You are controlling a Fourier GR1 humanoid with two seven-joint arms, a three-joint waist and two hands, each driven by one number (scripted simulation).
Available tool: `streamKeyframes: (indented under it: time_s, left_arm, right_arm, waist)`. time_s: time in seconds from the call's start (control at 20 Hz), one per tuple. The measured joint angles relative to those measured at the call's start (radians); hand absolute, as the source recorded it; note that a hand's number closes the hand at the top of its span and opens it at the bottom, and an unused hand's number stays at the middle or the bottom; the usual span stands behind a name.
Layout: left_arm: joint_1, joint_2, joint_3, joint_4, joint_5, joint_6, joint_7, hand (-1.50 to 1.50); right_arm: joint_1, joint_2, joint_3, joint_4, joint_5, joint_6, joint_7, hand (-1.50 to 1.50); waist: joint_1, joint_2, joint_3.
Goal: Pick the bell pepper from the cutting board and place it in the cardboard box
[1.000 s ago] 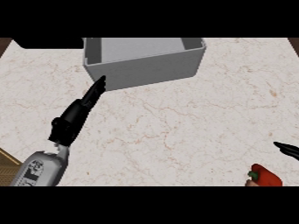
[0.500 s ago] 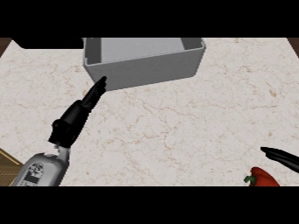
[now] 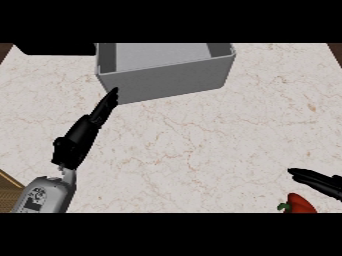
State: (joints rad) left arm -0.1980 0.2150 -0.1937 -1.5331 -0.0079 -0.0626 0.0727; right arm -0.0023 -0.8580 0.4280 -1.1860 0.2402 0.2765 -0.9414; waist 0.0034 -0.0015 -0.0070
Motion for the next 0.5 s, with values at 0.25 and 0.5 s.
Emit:
streamKeyframes:
  time_s: [0.25,0.5]
  left_arm:
    - [-0.008,-0.010,0.013,0.004,-0.012,-0.011,0.004,0.00]
    - [0.012,-0.024,0.012,-0.044,-0.026,-0.015,0.037,0.00]
  right_arm:
    - [-0.004,0.024,0.001,0.003,0.037,-0.014,0.006,-1.50]
    - [0.016,0.076,0.006,0.009,0.091,-0.041,0.021,-1.50]
  waist:
    - [-0.001,-0.001,-0.005]
    - [-0.002,-0.002,-0.005]
